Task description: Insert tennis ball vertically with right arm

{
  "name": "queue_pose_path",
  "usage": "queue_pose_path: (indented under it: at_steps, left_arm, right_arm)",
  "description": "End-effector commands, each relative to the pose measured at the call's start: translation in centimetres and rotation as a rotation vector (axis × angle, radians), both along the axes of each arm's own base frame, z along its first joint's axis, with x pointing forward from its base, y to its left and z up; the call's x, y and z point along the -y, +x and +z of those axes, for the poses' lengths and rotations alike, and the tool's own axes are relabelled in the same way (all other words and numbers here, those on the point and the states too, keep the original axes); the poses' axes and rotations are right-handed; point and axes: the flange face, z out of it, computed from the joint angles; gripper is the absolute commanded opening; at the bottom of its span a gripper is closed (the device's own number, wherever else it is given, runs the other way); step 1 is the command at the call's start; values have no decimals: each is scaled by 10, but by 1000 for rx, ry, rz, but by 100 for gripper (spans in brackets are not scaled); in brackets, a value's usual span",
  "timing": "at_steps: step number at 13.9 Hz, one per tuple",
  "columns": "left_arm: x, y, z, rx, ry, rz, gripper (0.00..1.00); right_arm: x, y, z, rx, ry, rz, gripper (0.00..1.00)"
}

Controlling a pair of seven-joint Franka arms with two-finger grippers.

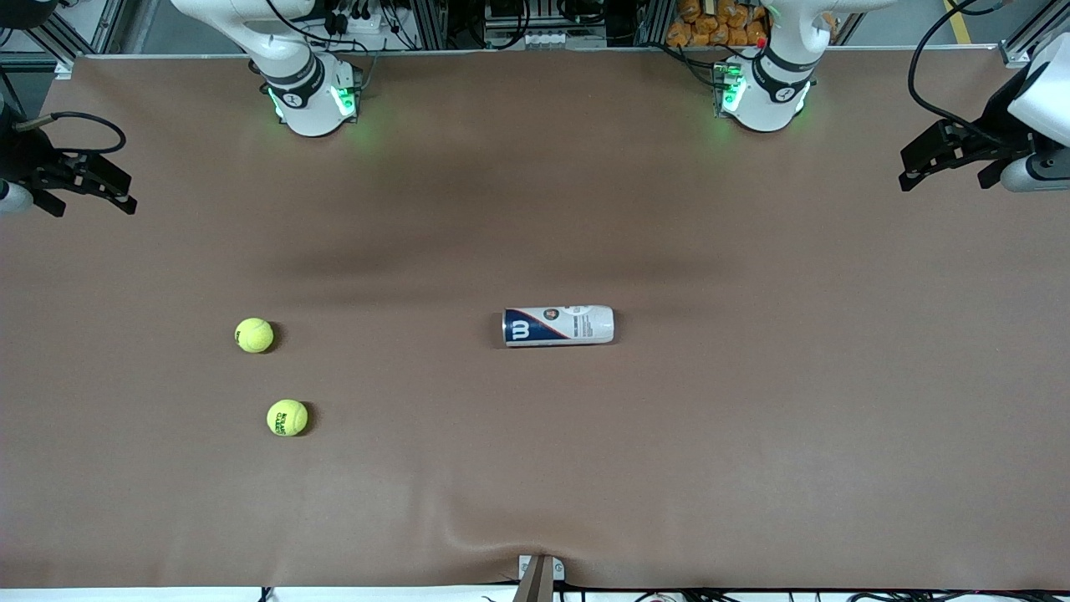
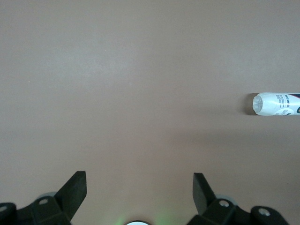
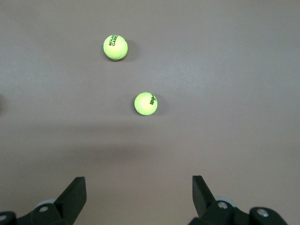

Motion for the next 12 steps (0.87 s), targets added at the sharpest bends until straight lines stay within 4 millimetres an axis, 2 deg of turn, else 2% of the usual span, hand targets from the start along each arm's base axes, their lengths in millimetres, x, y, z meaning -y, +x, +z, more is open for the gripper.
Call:
queue_pose_path:
  at_steps: [1,9,12]
  left_arm:
    - [-1,-2,9,7,24,-21,100]
    - [-8,1,15,19,20,-13,100]
    - [6,6,4,-4,3,-56,100]
  right_arm:
    - [2,0,-2,-2,-2,-5,100]
    - [3,0,-4,-9,-2,-6,100]
    - [5,1,-7,-19,-1,-8,100]
